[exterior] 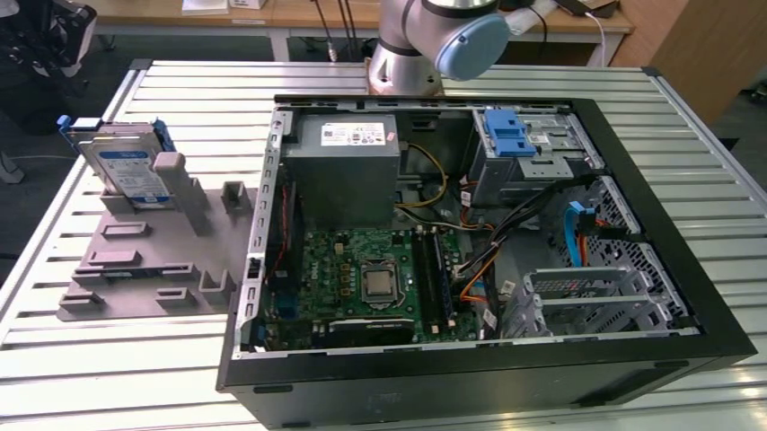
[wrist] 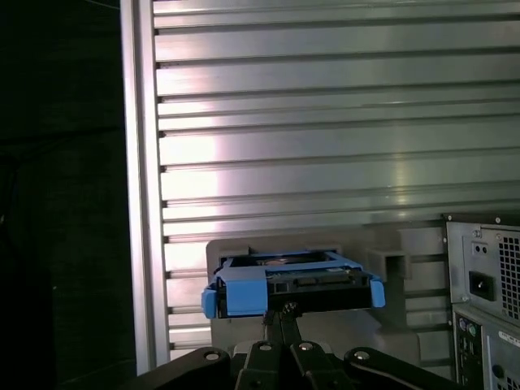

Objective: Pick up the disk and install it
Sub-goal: 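Reach for the disk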

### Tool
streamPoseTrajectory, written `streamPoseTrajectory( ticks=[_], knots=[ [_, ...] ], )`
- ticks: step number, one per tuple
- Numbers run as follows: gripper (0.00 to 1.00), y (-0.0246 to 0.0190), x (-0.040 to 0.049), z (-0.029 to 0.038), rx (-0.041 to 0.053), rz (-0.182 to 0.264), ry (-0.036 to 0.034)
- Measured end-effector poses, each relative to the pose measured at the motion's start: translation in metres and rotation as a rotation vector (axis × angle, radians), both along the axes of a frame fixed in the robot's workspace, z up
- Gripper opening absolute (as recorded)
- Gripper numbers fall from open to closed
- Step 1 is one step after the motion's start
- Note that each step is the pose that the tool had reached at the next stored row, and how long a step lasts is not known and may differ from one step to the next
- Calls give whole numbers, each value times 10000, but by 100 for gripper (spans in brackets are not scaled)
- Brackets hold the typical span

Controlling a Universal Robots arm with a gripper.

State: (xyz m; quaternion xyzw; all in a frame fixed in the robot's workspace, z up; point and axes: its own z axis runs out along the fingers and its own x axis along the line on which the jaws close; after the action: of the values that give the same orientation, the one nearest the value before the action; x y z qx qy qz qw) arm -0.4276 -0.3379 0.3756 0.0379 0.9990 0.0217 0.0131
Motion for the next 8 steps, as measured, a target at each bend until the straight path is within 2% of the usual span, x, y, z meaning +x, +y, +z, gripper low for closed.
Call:
streamPoseTrajectory(
  ticks=[8],
  knots=[
    [11, 6, -72, -1, 0, 0, -1]
  ],
)
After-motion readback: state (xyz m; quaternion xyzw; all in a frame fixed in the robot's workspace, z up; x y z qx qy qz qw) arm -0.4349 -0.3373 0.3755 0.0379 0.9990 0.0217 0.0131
